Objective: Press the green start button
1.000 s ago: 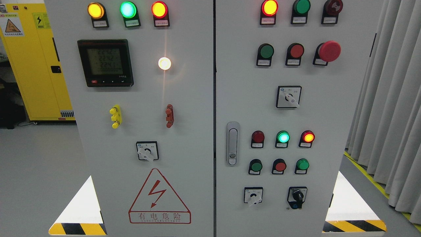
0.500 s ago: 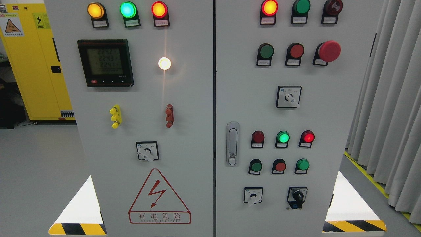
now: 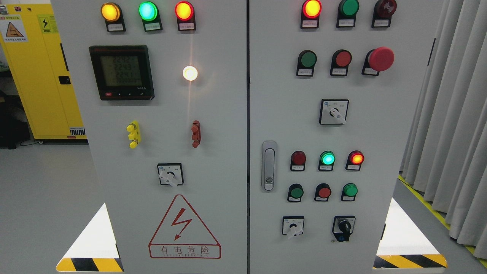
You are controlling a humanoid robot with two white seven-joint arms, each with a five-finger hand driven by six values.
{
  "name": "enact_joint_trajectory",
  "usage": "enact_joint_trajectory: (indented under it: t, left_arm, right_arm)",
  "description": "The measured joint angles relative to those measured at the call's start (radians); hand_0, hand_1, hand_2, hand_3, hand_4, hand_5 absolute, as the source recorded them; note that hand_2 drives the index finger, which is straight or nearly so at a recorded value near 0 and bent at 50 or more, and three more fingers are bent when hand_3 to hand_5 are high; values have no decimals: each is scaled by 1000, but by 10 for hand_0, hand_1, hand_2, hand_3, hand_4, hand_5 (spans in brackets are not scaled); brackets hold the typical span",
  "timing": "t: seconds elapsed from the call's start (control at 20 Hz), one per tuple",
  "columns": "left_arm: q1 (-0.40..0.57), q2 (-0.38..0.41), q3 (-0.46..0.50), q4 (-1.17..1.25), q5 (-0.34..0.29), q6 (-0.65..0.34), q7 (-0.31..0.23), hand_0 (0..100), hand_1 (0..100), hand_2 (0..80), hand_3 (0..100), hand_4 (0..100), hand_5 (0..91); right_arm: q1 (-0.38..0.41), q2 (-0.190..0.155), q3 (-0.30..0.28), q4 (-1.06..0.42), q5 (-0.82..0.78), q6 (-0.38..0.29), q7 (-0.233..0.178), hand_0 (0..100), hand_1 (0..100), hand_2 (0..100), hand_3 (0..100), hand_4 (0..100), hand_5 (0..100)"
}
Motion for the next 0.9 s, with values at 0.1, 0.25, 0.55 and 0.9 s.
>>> enact_joint_trajectory:
  t: [0.1,0.25,0.55,0.9]
  left_arm:
    - [0,-2,0,0,0,0,0,120,556,0,0,0,0]
    - [0,-3,0,0,0,0,0,120,556,0,0,0,0]
    - [0,-6,-1,0,0,0,0,120,556,0,0,0,0]
    - [0,-8,-1,0,0,0,0,120,556,0,0,0,0]
  right_arm:
    - [-32,-14,0,-24,76,-7,-41,196,597,0,805,833,898]
    - [-78,-31,-2,-53,199,-21,-81,185,622,0,822,818,927]
    - [-175,-61,-5,-94,382,-40,-99,193,640,0,829,819,938]
    - [-289,-96,-4,-110,498,-40,-100,205,648,0,837,822,946]
